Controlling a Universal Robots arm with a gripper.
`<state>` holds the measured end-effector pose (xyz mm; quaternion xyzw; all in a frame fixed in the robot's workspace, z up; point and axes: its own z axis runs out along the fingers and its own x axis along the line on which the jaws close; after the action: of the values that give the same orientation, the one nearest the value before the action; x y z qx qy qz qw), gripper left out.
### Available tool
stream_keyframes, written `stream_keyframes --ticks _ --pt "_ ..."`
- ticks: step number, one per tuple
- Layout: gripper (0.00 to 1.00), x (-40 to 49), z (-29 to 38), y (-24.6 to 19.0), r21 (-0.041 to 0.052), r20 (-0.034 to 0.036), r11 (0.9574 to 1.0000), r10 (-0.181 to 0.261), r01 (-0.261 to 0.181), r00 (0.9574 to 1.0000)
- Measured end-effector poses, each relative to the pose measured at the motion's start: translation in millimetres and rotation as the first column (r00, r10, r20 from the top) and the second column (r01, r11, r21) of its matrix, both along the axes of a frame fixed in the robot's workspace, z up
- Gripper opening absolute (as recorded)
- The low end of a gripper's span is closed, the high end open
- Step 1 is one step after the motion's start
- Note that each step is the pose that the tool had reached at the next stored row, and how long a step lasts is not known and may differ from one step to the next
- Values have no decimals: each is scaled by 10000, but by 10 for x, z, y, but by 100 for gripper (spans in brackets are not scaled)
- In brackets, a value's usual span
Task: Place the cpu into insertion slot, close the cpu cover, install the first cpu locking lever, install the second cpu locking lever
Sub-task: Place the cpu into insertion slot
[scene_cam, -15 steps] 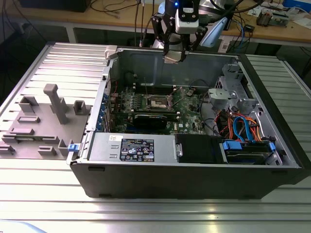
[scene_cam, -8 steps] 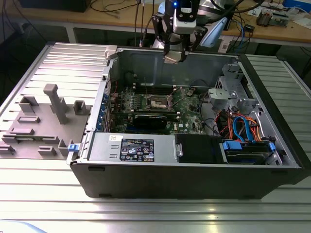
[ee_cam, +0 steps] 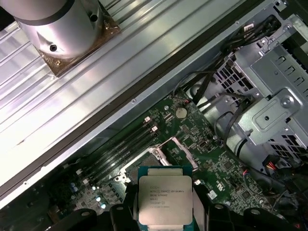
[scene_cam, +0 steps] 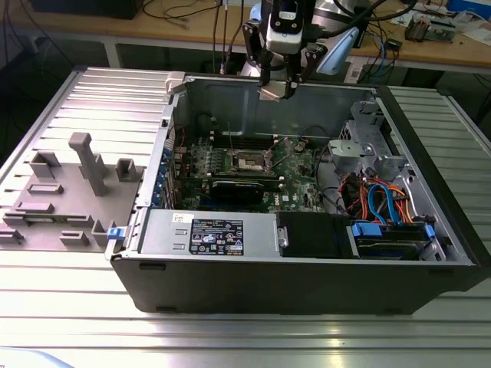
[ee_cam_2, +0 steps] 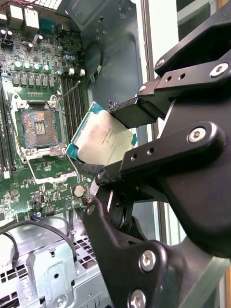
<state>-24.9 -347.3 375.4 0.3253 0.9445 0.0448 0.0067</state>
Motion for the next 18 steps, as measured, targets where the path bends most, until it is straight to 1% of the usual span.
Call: stream_keyframes --ticks 9,18 --pt "54 0 -1 0 1 0 9990 -438 438 9990" --pt "54 0 -1 0 1 0 9989 -469 469 9989"
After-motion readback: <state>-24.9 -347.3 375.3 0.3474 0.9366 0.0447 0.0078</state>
